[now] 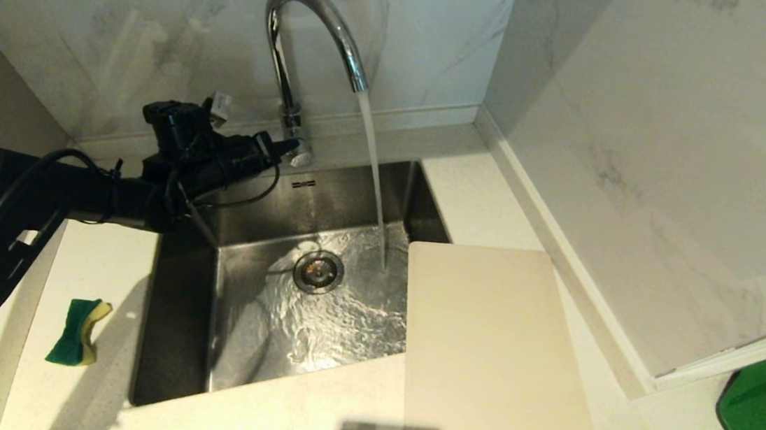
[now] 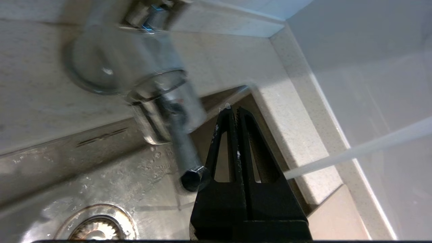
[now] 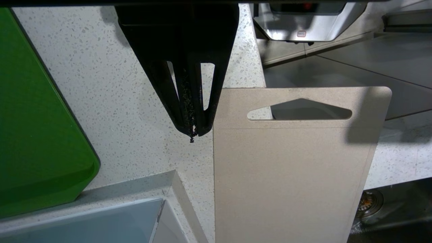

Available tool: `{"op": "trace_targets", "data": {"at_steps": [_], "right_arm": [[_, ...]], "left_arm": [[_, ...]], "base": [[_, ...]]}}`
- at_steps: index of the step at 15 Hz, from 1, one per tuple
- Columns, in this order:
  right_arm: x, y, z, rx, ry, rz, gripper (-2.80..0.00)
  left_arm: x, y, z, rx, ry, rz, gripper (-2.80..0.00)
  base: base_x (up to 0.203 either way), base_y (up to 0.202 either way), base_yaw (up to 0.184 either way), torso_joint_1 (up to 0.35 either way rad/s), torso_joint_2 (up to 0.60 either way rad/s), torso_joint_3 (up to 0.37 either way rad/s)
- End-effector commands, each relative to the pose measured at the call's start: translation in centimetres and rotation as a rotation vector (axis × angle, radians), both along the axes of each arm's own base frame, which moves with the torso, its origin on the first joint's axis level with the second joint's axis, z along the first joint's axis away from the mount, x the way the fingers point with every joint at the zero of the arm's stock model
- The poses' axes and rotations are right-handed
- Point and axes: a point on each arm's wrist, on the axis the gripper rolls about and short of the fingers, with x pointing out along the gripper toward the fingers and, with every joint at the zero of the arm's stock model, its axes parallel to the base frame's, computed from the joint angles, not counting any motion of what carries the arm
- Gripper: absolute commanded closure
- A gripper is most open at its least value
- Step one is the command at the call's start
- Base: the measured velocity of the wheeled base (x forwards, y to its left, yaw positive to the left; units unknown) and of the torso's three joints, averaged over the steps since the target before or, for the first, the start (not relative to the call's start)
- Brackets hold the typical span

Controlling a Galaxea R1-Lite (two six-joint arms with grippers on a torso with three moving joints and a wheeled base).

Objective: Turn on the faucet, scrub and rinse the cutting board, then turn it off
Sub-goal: Turn off the tap

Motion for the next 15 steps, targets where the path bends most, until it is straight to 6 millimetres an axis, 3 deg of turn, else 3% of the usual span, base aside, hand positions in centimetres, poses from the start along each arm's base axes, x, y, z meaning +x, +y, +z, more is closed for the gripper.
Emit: {"op": "trace_targets", "data": {"at_steps": [1,7,15], "right_arm": [[0.0,0.0,0.0,-0.001,0.000,0.000,0.00],[0.0,0.0,0.0,-0.001,0.000,0.000,0.00],[0.0,0.0,0.0,-0.001,0.000,0.000,0.00]], "left_arm": [[0.6,0.3,-0.7,-0.001,0.008,0.008,0.00],[1.3,0.9,-0.7,-0.007,-0.013,0.026,0.00],[1.6,3.0,-0.1,-0.009,-0.027,0.070,0.00]], "base": [[0.000,0.000,0.000,0.000,0.00,0.000],[0.000,0.000,0.000,0.000,0.00,0.000],[0.000,0.000,0.000,0.000,0.00,0.000]]}}
